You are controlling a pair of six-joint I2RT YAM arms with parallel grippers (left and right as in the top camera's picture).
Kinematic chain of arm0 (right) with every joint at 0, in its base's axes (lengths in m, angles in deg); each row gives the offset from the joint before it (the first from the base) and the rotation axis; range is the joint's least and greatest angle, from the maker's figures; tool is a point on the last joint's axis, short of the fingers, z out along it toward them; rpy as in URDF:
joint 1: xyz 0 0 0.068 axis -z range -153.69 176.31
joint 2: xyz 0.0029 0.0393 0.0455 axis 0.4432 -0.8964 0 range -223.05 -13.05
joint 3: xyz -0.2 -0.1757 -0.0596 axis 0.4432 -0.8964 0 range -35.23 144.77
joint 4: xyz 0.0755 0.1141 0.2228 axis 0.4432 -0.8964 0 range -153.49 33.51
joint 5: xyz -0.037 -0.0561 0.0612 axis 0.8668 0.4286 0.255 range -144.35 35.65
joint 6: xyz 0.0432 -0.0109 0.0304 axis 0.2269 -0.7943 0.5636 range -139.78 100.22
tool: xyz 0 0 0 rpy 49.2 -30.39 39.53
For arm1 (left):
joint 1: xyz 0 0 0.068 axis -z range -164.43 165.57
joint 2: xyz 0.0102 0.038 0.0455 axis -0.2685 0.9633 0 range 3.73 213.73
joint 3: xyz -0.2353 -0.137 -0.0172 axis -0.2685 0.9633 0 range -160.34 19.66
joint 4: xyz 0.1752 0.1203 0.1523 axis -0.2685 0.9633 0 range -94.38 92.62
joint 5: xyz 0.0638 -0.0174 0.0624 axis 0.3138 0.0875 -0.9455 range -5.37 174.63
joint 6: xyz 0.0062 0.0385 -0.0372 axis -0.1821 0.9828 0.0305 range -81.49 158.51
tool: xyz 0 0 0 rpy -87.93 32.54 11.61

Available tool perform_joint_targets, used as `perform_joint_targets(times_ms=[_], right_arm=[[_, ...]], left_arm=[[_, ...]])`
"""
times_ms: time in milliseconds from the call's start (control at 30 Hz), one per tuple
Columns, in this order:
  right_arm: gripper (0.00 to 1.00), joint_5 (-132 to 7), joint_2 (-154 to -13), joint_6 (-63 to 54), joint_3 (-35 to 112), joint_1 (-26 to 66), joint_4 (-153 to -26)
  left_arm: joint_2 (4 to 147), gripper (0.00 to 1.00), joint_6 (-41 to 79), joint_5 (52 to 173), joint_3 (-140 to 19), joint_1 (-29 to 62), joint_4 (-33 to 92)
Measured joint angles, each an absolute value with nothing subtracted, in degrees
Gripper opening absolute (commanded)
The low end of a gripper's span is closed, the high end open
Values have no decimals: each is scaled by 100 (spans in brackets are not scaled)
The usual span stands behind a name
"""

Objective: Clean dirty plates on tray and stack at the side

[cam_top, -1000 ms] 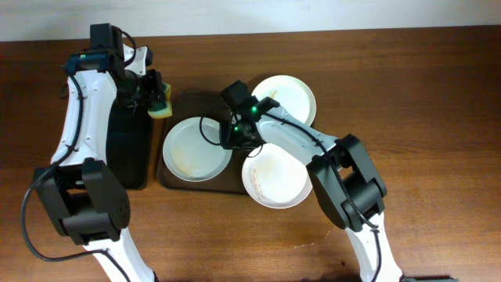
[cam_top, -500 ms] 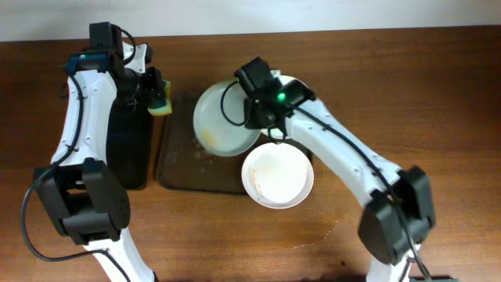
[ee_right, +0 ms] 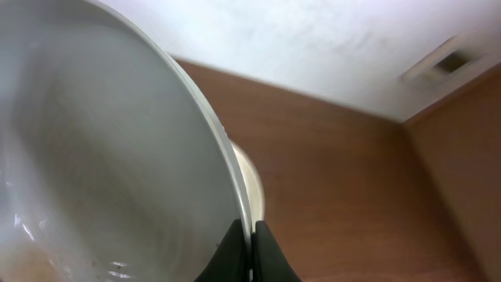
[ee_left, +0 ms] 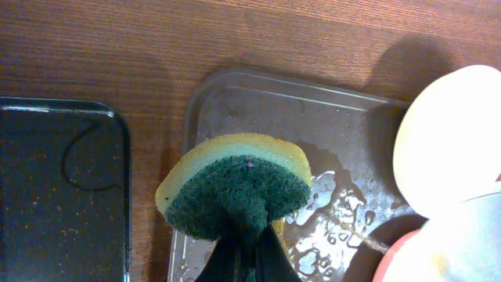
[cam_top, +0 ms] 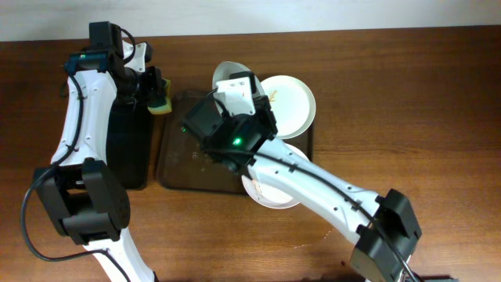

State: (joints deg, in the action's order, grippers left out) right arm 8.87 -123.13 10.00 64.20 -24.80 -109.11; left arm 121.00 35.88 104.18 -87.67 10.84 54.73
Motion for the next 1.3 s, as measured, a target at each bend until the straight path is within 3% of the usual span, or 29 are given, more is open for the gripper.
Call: perform_joint_targets(times_ms=[167,300,467,600,733,933,1033,1300], right_arm=[[4,2691,-12315,998,6420,-3009,-10831],[4,3250,-12313,998,6420,-3180,-10831],[4,2883,-12313,1002,6420,-3153,-10848],[4,1458,-12313,1020,6423,-2810,-11318],[4,-686,-12037,1004,6418,-1822,-11724],[4,-3930,-11327,902,6326,1135,-12614],[4,-4601,-11340,698,5717,2475,-12450],[4,-4979,-11338,606,3588,4070,-10483]], left_arm=[[12100,1,3588,10416,-8767,1084,5473],[12100,1,3588,10416,-8767,1084,5473],[12100,1,3588,10416,-8767,1084,5473],[12100,1,3588,10416,-8767,1084,5476],[12100,1,3588,10416,-8767,1084,5471],[12100,1,3588,10418,-8767,1084,5471],[12100,1,3588,10416,-8767,1084,5452],[12100,1,3588,10418,-8772,1084,5436]])
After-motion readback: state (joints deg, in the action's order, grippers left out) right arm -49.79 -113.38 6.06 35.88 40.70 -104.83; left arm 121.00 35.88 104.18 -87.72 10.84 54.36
